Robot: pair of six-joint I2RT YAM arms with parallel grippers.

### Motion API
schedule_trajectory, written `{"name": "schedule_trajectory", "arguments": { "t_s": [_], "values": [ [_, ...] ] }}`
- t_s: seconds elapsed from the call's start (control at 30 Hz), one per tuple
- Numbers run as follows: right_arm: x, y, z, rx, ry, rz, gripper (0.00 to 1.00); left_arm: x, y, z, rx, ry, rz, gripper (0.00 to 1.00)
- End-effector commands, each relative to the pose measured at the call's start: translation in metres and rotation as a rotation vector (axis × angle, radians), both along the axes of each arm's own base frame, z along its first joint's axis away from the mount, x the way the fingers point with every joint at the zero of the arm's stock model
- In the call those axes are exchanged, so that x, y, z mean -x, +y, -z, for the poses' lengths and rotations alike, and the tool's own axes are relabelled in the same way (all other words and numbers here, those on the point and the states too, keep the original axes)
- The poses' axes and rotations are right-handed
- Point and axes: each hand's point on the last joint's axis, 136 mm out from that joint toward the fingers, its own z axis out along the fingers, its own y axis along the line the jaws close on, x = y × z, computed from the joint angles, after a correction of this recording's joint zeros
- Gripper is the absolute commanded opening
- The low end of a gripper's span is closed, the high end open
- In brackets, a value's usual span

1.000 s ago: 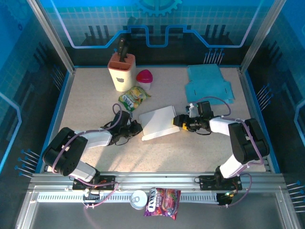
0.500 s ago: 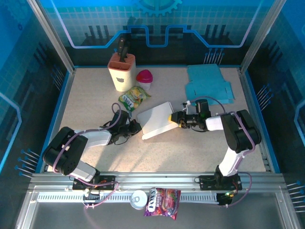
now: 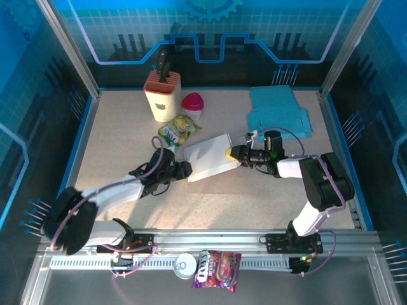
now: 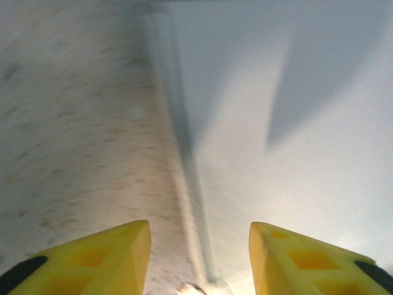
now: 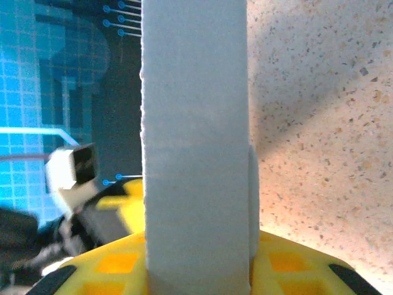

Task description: Fold the paper box

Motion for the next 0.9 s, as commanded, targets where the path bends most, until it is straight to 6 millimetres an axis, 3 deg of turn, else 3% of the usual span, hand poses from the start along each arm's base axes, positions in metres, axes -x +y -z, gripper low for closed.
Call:
{"name": "schedule_trajectory", "arguments": {
  "t_s": [0.0, 0.07, 0.3, 0.33, 0.5, 0.6, 0.7, 0.87],
  "values": [
    [0.002, -0.005, -0.015, -0.022, 0.059, 0.062, 0.26, 0.008, -0.015, -0.043, -0.282, -0.352, 0.214, 0.56],
    [0.005, -0.009, -0.018, -0.024, 0.103, 0.093, 0.26, 0.018, -0.028, -0.053, -0.389, -0.474, 0.313, 0.60],
    [0.018, -0.017, -0.031, -0.004, 0.253, 0.142, 0.23, 0.026, -0.059, -0.058, -0.852, -0.731, 0.530, 0.64],
    [0.020, -0.018, -0.032, 0.005, 0.271, 0.142, 0.22, 0.028, -0.065, -0.057, -0.904, -0.788, 0.566, 0.74],
    [0.029, -0.024, -0.040, 0.012, 0.328, 0.147, 0.22, 0.018, -0.082, -0.058, -1.025, -0.908, 0.590, 0.76],
    [0.032, -0.028, -0.042, 0.003, 0.361, 0.156, 0.22, 0.011, -0.087, -0.050, -1.095, -0.921, 0.597, 0.76],
    [0.037, -0.029, -0.041, 0.014, 0.400, 0.154, 0.23, 0.002, -0.090, -0.056, -1.155, -0.974, 0.546, 0.74],
    [0.042, -0.032, -0.034, 0.008, 0.452, 0.158, 0.23, 0.000, -0.099, -0.060, -1.155, -0.990, 0.566, 0.57]
  ]
}}
